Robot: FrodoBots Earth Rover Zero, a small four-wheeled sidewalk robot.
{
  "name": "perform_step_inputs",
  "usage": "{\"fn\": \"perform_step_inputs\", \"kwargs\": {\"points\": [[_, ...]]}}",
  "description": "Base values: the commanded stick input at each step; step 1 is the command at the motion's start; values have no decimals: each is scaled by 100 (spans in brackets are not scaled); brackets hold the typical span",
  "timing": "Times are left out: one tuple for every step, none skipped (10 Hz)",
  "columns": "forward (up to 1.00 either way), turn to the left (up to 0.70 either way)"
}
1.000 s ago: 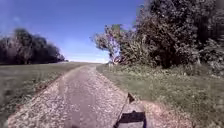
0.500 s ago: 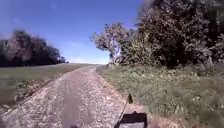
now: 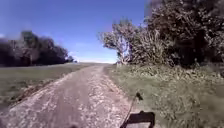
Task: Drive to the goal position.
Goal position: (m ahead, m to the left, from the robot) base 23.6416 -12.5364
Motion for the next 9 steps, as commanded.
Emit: {"fn": "perform_step_inputs", "kwargs": {"points": [[100, 19], [100, 3], [100, 3], [100, 3], [100, 3], [100, 3], [100, 32], [100, 19], [100, 9]]}}
